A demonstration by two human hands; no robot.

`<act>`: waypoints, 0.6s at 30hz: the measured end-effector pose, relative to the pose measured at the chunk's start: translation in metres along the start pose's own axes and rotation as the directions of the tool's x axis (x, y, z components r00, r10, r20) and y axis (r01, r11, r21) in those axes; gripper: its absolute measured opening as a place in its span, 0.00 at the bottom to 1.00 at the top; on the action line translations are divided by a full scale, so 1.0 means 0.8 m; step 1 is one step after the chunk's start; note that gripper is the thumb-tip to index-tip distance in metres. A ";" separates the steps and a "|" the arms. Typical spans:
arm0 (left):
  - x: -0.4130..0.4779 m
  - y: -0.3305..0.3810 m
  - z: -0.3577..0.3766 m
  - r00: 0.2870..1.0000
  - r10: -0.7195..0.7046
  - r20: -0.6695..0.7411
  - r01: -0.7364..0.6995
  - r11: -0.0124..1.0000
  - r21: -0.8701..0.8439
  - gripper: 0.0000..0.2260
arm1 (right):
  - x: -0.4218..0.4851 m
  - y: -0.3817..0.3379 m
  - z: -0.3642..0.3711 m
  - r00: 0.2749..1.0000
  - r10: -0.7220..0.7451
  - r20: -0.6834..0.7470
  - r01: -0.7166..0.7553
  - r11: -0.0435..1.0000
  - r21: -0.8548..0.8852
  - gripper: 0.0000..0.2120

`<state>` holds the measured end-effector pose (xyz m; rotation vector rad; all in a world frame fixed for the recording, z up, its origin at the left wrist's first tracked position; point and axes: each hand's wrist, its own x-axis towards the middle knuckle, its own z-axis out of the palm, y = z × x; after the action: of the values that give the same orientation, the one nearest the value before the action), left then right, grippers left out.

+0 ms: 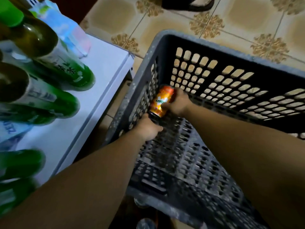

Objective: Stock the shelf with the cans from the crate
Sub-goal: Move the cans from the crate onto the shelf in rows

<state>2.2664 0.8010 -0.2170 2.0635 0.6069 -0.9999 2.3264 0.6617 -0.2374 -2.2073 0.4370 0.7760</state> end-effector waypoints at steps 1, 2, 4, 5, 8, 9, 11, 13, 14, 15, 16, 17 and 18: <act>0.003 -0.001 0.002 1.000 0.002 0.006 -0.002 1.000 -0.012 0.32 | 0.000 0.004 -0.001 0.999 0.012 -0.040 -0.009 0.998 0.067 0.40; 0.003 -0.001 0.002 1.000 0.003 0.016 -0.002 1.000 -0.023 0.33 | -0.002 0.008 -0.003 0.997 0.033 -0.068 -0.024 0.991 0.135 0.37; 0.003 -0.001 0.003 0.999 -0.002 0.036 0.004 0.999 -0.051 0.34 | -0.007 0.016 -0.003 0.994 0.065 -0.086 -0.044 0.975 0.220 0.34; 0.003 -0.001 0.004 0.999 -0.005 0.043 0.008 0.998 -0.065 0.34 | -0.009 0.019 -0.003 0.994 0.071 -0.088 -0.047 0.967 0.249 0.35; 0.006 -0.007 0.007 0.998 -0.050 0.032 0.054 0.989 -0.140 0.29 | -0.015 0.026 0.005 0.993 0.117 -0.021 -0.105 0.945 0.309 0.38; 0.005 -0.007 0.007 0.996 -0.079 0.047 0.087 0.975 -0.203 0.26 | -0.019 0.027 0.009 0.991 0.134 0.007 -0.129 0.934 0.334 0.36; 0.000 -0.003 0.005 0.988 -0.128 0.090 0.150 0.937 -0.317 0.24 | -0.028 0.031 0.014 0.988 0.154 0.026 -0.150 0.889 0.432 0.26; -0.007 0.002 0.003 0.985 -0.126 0.114 0.162 0.903 -0.398 0.23 | -0.045 0.037 0.015 0.985 0.174 -0.006 -0.145 0.841 0.521 0.15; -0.016 0.007 0.001 0.988 -0.110 0.109 0.147 0.884 -0.444 0.22 | -0.058 0.039 0.010 0.982 0.188 -0.028 -0.139 0.809 0.571 0.14; -0.028 0.014 -0.001 0.991 -0.092 0.100 0.129 0.863 -0.489 0.22 | -0.075 0.039 0.002 0.977 0.208 -0.040 -0.137 0.767 0.627 0.14; -0.042 0.020 -0.005 0.994 -0.066 0.091 0.104 0.846 -0.523 0.22 | -0.094 0.037 -0.007 0.974 0.220 -0.049 -0.127 0.715 0.688 0.13; -0.057 0.028 -0.009 0.995 -0.031 0.092 0.077 0.828 -0.555 0.22 | -0.114 0.033 -0.018 0.975 0.219 -0.049 -0.111 0.660 0.743 0.12; -0.075 0.035 -0.015 0.995 0.005 0.103 0.056 0.808 -0.586 0.21 | -0.136 0.031 -0.027 0.976 0.212 -0.044 -0.097 0.608 0.788 0.15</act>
<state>2.2556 0.7882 -0.1523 1.4459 0.7801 -0.7908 2.2399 0.6365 -0.1683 -1.3850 0.8636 0.3868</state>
